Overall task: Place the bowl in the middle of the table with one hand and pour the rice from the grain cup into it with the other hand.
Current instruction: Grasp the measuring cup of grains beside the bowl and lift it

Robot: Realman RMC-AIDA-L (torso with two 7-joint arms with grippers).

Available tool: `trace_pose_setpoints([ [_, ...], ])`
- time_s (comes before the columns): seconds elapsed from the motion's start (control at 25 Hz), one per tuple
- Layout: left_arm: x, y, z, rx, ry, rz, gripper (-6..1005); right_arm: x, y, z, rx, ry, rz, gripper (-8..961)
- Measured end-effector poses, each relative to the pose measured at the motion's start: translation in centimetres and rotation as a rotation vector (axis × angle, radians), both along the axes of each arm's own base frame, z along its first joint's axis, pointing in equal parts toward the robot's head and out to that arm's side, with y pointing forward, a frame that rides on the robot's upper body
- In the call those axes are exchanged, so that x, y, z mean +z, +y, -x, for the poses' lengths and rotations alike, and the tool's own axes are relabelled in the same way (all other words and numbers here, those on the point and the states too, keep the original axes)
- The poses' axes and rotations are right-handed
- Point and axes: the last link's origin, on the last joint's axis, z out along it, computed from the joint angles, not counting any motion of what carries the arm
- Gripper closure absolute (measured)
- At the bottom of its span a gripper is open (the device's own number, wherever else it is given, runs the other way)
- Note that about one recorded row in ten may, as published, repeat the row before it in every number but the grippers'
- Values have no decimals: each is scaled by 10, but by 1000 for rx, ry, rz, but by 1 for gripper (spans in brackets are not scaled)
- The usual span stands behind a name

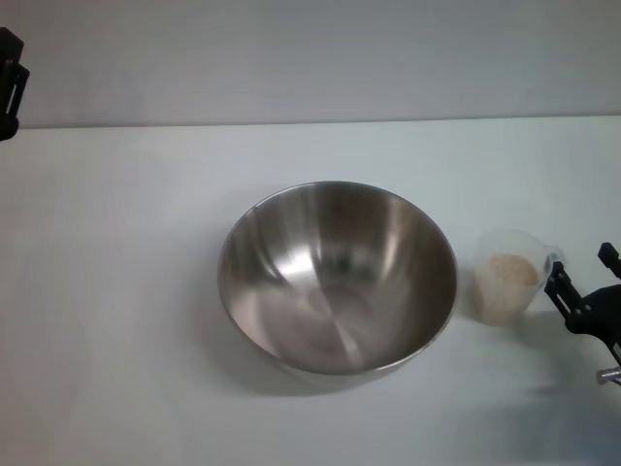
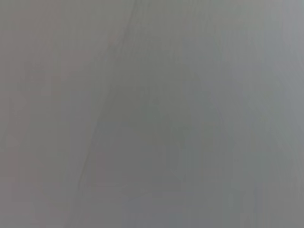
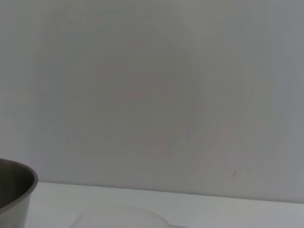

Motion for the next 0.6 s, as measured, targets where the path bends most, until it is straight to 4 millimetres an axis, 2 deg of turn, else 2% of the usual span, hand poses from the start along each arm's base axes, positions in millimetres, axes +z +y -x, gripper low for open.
trace_pose_setpoints([
  [0.28,1,0,0,1,-4,-6,348,0,4,2,6,-1,3,273],
  [0.6,1,1,-2,-5,-5,-8,348,-2,5,3,8,-2,13,352],
])
